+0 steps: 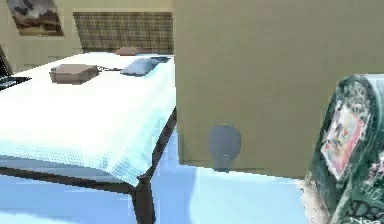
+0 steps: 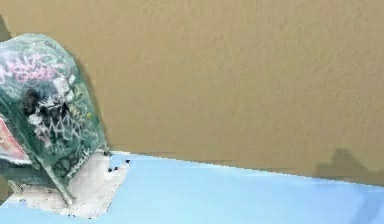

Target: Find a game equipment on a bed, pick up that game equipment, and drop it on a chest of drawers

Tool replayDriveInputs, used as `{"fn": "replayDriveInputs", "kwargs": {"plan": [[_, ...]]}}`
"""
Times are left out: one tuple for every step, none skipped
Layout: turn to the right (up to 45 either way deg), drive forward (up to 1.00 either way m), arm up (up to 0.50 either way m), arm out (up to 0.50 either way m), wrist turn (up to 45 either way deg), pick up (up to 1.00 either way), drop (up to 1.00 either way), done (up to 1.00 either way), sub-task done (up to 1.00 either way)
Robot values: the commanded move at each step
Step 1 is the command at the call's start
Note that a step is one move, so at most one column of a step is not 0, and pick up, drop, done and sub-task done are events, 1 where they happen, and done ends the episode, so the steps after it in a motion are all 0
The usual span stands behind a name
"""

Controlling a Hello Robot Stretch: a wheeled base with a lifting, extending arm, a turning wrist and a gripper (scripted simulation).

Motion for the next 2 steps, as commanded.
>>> {"fn": "replayDriveInputs", "kwargs": {"plan": [[-42.0,0.00,0.00,0.00,0.0,0.00,0.00,0.00,0.00],[0.0,0.55,0.00,0.00,0.0,0.00,0.00,0.00,0.00]]}}
